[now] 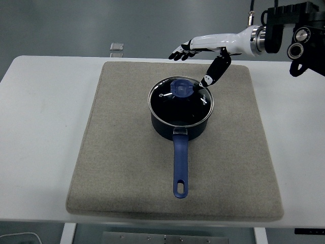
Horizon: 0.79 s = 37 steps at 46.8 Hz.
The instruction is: Lift the pot lid and place it to the right of the pot.
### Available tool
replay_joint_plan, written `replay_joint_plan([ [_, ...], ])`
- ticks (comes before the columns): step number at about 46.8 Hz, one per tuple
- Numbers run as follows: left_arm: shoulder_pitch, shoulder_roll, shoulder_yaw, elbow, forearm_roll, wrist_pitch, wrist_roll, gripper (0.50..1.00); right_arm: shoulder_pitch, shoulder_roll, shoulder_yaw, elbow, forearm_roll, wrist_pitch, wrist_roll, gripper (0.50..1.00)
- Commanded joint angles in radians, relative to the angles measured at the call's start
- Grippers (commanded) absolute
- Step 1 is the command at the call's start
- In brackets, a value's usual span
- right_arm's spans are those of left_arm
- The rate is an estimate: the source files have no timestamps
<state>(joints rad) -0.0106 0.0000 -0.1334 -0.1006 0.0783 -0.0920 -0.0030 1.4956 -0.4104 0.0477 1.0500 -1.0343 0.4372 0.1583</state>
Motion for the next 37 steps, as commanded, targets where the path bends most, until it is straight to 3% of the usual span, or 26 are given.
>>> replay_joint_plan([
  [1, 0.000, 0.000, 0.000, 0.001, 0.000, 0.000, 0.000, 1.000, -0.003, 0.005, 0.000, 0.001, -0.021, 0.000, 0.000, 0.926],
  [37, 0.000, 0.000, 0.000, -0.001, 0.000, 0.000, 0.000, 1.000, -0.052, 0.064, -0.039, -0.013, -0.073, -0.089, -0.005, 0.913],
])
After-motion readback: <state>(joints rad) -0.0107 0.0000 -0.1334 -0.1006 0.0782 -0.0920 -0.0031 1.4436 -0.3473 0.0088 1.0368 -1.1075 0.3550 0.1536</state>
